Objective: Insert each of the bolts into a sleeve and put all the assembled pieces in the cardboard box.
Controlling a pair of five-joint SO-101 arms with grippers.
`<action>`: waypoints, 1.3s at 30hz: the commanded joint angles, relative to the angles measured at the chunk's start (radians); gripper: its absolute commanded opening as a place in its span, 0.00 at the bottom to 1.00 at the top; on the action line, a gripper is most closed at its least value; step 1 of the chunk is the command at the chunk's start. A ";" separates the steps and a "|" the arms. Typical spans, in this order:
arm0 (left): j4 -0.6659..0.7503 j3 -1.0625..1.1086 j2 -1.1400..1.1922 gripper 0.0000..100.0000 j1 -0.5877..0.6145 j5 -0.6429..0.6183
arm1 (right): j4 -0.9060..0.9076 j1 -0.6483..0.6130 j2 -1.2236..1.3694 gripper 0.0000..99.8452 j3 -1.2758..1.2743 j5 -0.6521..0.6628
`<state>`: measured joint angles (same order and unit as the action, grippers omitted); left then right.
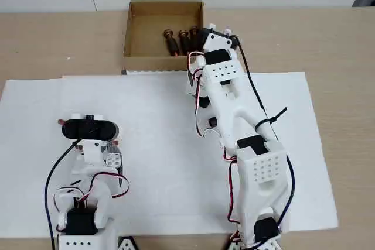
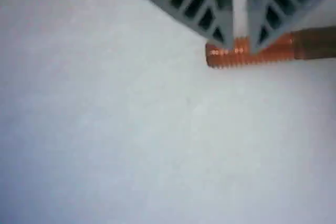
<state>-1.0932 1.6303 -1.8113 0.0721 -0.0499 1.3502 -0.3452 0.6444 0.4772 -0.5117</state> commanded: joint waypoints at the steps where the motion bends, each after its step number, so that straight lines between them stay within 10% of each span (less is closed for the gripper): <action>1: 0.021 -0.004 -0.009 0.01 0.005 0.003 | 0.012 -0.007 -0.013 0.00 0.006 -0.005; 39: -0.117 -0.188 -0.009 0.01 0.009 0.012 | 0.375 -0.004 -0.889 0.00 -0.141 0.041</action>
<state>-1.1699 1.5382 -1.8113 0.0721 -0.0499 1.7139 -0.3529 -0.1335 0.4066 -0.4994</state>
